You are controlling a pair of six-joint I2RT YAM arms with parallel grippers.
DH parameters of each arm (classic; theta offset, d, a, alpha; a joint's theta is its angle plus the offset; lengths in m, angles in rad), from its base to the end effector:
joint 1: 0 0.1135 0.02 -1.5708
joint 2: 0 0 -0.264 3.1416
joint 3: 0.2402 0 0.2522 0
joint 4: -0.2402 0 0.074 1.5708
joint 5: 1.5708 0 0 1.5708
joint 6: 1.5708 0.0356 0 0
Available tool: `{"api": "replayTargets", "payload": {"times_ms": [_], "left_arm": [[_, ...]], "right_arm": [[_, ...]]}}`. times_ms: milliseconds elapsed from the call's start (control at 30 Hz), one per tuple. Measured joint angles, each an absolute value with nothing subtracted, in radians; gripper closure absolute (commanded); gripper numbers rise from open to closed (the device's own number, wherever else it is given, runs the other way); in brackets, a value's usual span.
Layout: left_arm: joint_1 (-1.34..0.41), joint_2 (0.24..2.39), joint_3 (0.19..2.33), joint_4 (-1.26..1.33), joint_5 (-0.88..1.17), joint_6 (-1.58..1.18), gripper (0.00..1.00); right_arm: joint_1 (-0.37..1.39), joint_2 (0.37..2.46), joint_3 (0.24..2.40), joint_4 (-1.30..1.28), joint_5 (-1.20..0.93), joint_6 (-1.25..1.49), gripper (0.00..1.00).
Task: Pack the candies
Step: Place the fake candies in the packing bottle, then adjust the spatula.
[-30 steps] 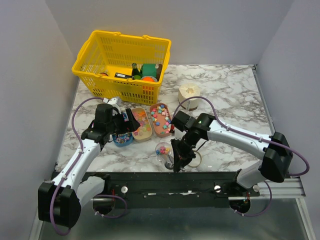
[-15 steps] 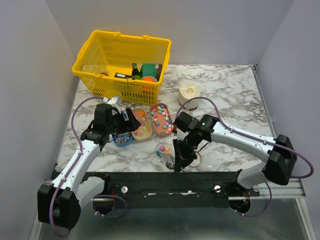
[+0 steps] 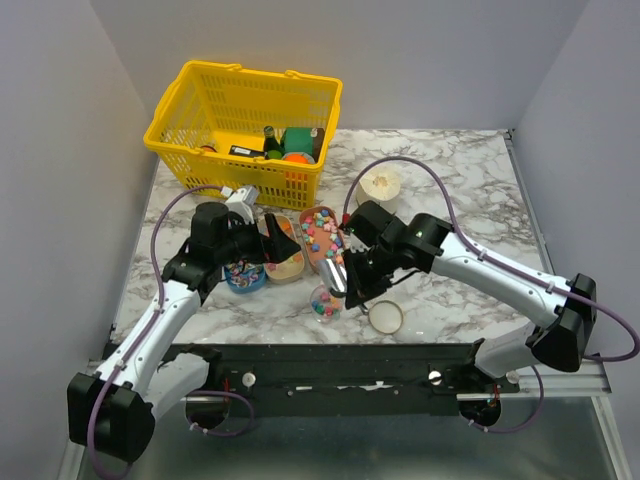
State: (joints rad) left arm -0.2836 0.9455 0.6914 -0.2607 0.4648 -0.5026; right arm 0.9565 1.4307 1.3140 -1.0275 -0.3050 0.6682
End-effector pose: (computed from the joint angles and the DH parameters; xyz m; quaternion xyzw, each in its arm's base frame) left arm 0.1969 -0.0740 0.2719 0.0235 0.8482 -0.3716 0.3767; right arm 0.1515 0.2334 0.3077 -0.1706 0.9514 0.2540 0.0361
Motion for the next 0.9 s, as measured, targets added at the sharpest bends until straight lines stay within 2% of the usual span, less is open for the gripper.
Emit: {"api": "replayTargets", "payload": {"times_ms": [233,533,900], "left_arm": [[-0.361,1.004,0.801,-0.206,0.514,-0.541,0.01],[-0.394,1.07,0.807,-0.178,0.514,-0.554,0.02],[-0.408,1.126,0.773,-0.166,0.498,-0.549,0.06]], "right_arm": [[0.996,1.468,1.443,-1.025,-0.143,0.541,0.99],[1.03,1.546,1.507,-1.043,0.018,0.458,0.99],[1.033,1.495,1.527,-1.043,0.058,0.42,0.99]]}}
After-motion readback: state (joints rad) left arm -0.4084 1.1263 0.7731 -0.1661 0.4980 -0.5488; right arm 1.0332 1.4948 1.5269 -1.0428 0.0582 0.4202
